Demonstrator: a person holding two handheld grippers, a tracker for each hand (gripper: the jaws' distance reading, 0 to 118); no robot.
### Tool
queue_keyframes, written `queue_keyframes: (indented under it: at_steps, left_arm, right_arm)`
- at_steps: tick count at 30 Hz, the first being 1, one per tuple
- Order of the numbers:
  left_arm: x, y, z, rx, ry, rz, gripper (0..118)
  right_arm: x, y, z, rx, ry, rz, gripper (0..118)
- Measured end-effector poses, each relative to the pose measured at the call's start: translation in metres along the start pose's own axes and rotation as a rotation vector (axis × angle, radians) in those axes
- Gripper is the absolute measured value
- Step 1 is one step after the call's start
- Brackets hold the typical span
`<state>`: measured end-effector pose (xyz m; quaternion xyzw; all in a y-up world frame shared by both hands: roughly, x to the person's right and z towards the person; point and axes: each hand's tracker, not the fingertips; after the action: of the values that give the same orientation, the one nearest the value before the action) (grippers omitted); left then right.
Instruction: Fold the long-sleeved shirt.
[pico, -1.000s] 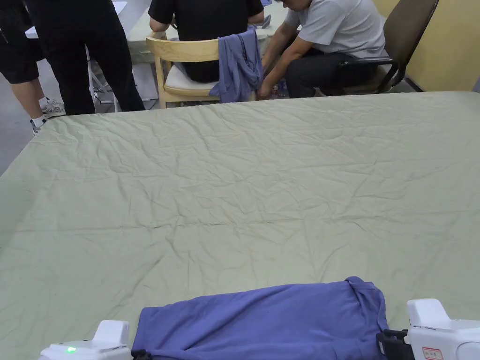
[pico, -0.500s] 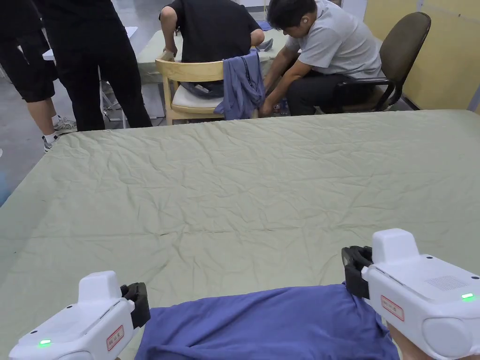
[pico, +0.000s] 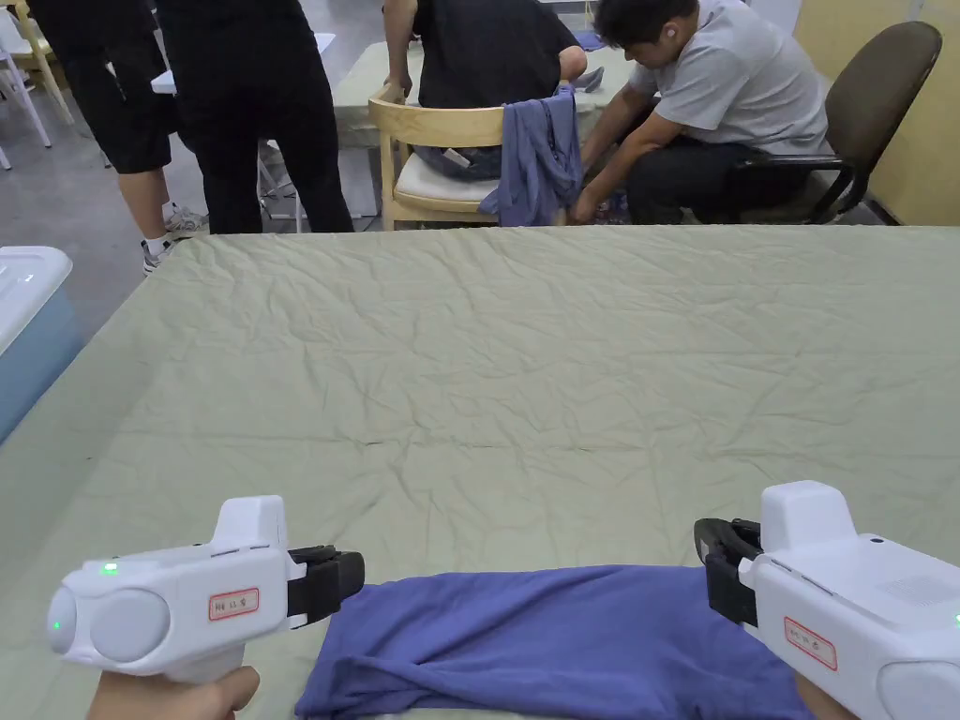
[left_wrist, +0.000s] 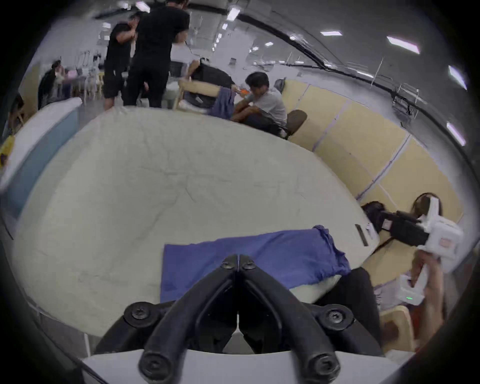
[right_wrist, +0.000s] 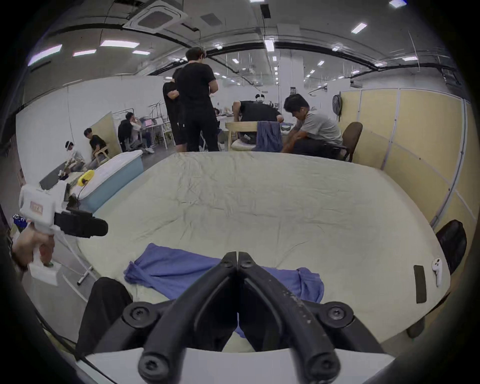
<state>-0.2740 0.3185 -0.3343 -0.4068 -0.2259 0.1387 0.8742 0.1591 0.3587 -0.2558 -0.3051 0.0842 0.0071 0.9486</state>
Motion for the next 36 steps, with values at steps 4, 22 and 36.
queue_keyframes:
  at_steps: [4, 22, 36]
  left_arm:
    - [-0.048, 0.008, -0.021, -0.124, -0.138, 0.086, 0]
    - [-0.195, -0.017, -0.142, -0.413, -0.268, 0.205, 72]
    - [-0.16, -0.017, -0.192, -0.482, -0.493, 0.285, 62]
  right_arm:
    - [-0.002, -0.003, -0.015, -0.043, 0.008, 0.0, 0]
    - [-0.006, -0.015, -0.084, -0.246, -0.029, 0.001, 0]
    - [-0.003, -0.019, -0.096, -0.289, -0.035, -0.007, 0]
